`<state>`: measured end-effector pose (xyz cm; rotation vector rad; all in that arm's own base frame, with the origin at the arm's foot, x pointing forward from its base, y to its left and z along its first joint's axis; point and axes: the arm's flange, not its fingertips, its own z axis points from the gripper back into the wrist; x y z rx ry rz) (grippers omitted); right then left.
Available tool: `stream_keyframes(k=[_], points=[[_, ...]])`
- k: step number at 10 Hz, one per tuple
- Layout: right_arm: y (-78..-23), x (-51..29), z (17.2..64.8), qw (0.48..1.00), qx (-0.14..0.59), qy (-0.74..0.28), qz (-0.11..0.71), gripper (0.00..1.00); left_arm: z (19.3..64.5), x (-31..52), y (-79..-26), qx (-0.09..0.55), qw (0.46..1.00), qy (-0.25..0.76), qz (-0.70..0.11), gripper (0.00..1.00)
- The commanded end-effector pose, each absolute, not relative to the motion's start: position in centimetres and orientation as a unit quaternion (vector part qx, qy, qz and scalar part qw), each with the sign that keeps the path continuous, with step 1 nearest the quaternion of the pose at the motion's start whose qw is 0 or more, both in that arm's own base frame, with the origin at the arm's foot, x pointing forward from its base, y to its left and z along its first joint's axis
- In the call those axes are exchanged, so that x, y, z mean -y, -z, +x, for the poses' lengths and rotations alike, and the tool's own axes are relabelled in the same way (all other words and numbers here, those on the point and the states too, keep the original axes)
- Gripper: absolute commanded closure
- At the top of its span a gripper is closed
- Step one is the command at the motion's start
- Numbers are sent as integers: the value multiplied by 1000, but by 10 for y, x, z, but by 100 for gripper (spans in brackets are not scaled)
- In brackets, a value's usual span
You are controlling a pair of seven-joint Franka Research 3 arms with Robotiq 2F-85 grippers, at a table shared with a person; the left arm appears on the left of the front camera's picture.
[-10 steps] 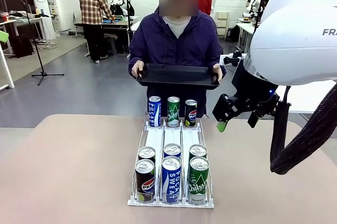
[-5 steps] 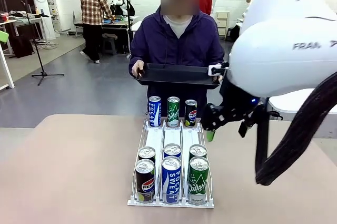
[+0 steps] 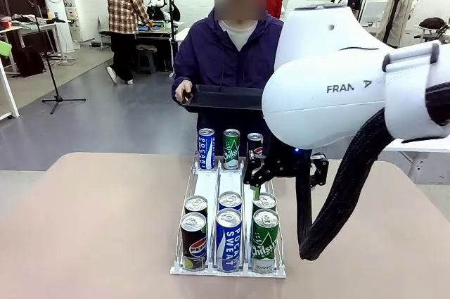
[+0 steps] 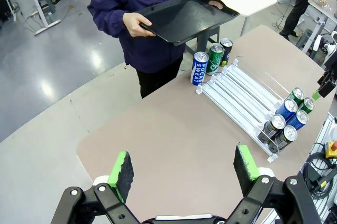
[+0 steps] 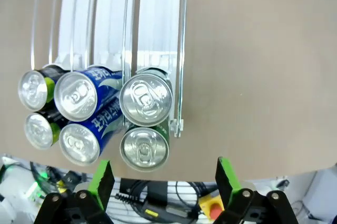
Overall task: Retrieve and hand over the desired beverage to the person.
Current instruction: Pick up a can of the same type that the person held from the Automatic Can Dispenser.
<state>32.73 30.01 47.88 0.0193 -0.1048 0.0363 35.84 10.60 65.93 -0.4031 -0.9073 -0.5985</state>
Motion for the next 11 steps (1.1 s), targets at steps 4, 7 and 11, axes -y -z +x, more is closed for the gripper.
stream_keyframes(k=[4, 7, 11], points=[[-458, -322, 329, 999, 51, -11, -7, 0, 359, -106, -659, 436, 834, 281, -188, 0], [-442, -321, 331, 1000, 26, 3, -11, 0, 359, -106, -659, 436, 834, 281, -188, 0], [-432, -318, 334, 1000, 12, -1, -2, 0, 359, -106, -659, 436, 834, 281, -188, 0]])
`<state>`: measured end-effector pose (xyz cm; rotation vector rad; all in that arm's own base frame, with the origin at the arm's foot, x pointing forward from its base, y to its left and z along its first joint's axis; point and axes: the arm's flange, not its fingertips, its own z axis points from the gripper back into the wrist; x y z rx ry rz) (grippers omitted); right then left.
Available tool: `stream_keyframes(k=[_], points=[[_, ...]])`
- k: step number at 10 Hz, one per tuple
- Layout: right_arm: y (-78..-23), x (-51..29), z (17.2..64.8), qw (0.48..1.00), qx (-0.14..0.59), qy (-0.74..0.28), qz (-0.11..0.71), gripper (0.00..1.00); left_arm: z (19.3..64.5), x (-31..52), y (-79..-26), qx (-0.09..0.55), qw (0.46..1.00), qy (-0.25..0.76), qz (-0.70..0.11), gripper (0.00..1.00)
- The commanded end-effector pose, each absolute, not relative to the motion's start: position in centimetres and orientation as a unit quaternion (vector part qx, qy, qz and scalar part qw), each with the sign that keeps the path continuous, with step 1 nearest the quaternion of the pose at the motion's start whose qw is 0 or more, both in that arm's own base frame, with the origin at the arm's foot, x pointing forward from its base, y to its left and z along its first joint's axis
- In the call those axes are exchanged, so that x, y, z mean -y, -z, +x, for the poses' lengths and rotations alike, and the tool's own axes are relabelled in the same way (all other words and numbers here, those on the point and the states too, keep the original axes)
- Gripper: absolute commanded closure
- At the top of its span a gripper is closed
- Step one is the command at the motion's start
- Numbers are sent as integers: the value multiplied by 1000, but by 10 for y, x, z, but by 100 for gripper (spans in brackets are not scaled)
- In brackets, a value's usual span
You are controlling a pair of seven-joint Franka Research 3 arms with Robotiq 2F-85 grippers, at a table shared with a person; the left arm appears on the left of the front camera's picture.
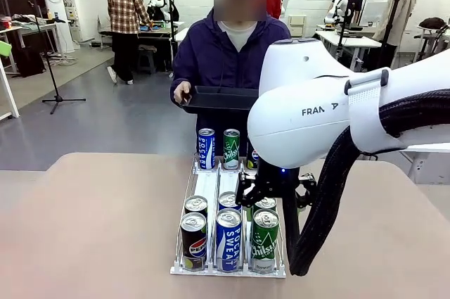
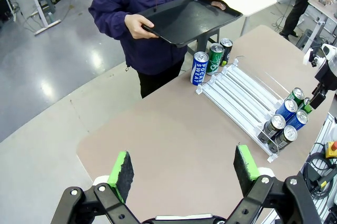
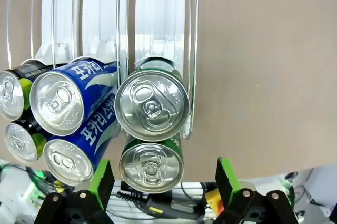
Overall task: Retrieve and hand over the desired beverage to the person.
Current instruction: Pick up a can of the same type that the person held from the Automatic Can Dispenser.
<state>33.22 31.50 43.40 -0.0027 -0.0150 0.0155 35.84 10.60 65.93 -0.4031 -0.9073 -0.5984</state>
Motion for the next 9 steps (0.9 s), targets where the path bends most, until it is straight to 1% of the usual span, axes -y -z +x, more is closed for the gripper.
stream_keyframes(k=[1, 4, 7, 8, 9], points=[[-429, -318, 336, 1000, 8, -1, -2, 0, 359, -106, -659, 436, 834, 281, -188, 0], [-420, -320, 341, 1000, -7, -6, -5, 0, 359, -106, -659, 436, 834, 281, -188, 0], [-419, -321, 343, 1000, -6, -9, -4, 0, 359, -106, -659, 436, 834, 281, -188, 0], [-417, -320, 343, 1000, 0, -25, -2, 0, 359, -106, -659, 436, 834, 281, -188, 0], [-416, -319, 343, 999, 7, -43, 3, 58, 359, -106, -659, 436, 834, 281, -188, 0]])
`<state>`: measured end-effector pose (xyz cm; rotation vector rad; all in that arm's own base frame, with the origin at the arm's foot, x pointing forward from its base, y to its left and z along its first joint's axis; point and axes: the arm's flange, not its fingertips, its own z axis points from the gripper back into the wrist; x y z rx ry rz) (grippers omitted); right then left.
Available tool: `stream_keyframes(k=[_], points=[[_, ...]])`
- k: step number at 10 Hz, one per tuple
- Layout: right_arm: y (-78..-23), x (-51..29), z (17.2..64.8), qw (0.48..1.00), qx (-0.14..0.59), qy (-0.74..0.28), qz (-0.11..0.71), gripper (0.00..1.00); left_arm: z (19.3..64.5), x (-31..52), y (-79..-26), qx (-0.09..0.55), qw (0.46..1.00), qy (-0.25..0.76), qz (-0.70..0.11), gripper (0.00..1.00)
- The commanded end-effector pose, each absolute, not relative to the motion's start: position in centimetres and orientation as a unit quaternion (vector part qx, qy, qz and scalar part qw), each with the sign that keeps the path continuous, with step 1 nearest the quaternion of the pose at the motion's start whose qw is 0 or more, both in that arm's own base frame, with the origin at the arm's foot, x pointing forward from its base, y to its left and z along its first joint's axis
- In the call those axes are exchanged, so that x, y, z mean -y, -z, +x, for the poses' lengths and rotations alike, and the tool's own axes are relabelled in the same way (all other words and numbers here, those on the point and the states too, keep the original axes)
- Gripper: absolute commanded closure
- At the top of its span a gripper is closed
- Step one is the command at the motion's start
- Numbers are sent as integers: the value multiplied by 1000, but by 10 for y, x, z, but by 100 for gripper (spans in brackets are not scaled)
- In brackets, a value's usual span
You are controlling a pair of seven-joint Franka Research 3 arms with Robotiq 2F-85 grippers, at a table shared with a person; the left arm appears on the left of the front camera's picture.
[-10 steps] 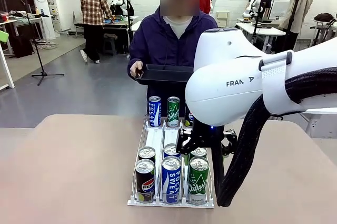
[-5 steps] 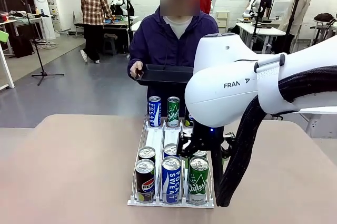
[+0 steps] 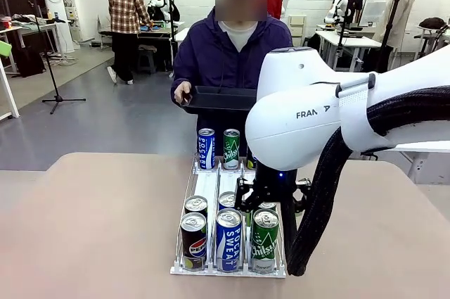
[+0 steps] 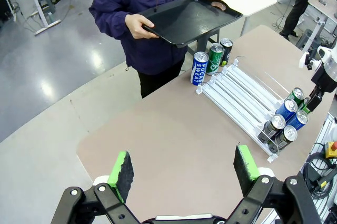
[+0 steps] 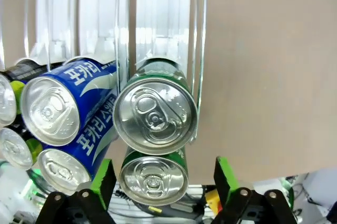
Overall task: Retrieve and hand over the desired beverage to the person.
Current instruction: Pick up a can of the same type that the person held from the Automatic Can Dispenser.
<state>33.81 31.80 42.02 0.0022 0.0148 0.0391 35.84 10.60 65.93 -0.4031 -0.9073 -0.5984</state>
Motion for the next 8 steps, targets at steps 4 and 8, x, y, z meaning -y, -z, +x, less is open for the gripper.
stream_keyframes(k=[4, 8], points=[[-415, -320, 343, 999, 5, -52, 11, 100, 359, -106, -659, 436, 834, 281, -188, 0], [-418, -320, 340, 999, -6, -46, 13, 100, 359, -106, -659, 436, 834, 281, -188, 0]])
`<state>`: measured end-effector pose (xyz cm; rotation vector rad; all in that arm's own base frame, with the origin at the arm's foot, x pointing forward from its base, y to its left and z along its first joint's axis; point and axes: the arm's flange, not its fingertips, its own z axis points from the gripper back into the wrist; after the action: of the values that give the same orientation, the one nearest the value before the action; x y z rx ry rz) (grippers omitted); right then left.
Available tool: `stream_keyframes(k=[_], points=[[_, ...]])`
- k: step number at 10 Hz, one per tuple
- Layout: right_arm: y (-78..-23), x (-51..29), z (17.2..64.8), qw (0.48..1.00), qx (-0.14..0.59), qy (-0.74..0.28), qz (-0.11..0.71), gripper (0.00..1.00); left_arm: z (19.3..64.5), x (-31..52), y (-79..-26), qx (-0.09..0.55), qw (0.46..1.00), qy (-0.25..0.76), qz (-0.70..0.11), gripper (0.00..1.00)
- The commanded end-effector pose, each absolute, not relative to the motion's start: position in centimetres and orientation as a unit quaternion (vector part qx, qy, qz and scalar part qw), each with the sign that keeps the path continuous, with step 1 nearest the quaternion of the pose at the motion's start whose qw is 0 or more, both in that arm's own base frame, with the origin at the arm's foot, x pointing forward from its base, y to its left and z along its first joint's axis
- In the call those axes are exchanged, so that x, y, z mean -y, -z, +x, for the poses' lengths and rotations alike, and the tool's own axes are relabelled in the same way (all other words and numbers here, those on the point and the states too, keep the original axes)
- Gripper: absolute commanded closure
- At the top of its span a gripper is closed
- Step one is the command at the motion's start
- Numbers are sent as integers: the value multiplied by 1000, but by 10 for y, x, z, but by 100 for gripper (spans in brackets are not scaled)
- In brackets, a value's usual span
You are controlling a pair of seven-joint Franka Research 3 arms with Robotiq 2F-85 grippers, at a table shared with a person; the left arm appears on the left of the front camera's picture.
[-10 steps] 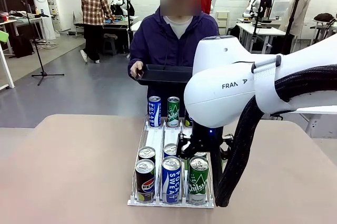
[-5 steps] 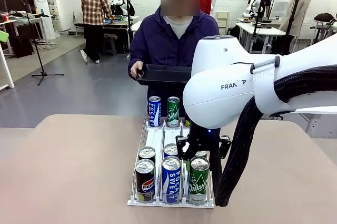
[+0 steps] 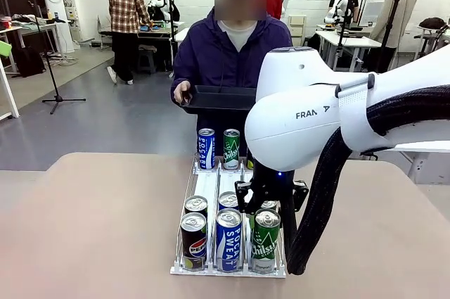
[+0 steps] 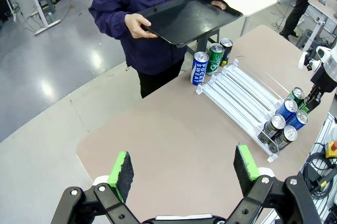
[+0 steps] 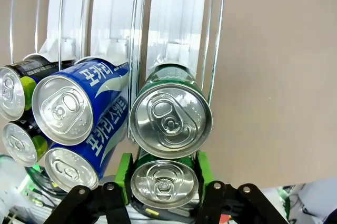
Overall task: Retrieve and hand over the desired beverage to the person.
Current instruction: Pick up a can of the same type that the person held from the Automatic Can Dispenser.
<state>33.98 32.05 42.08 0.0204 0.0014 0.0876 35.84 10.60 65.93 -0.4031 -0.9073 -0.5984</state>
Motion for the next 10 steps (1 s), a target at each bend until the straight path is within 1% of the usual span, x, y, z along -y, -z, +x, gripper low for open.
stream_keyframes(k=[1, 2, 4, 6, 8, 10], points=[[-429, -319, 334, 999, -13, -27, 11, 97, 359, -106, -659, 436, 834, 281, -188, 0], [-448, -315, 327, 999, -29, -18, 12, 97, 359, -106, -659, 436, 834, 281, -188, 0], [-499, -305, 312, 1000, -17, 4, -3, 97, 359, -106, -659, 436, 834, 281, -188, 0], [-565, -306, 294, 1000, 10, 2, -27, 97, 359, -106, -659, 436, 834, 281, -188, 0], [-635, -306, 290, 998, 41, 15, -34, 97, 359, -106, -659, 436, 834, 281, -188, 0], [-700, -312, 290, 996, 87, 9, -30, 97, 359, -106, -659, 436, 834, 281, -188, 0]])
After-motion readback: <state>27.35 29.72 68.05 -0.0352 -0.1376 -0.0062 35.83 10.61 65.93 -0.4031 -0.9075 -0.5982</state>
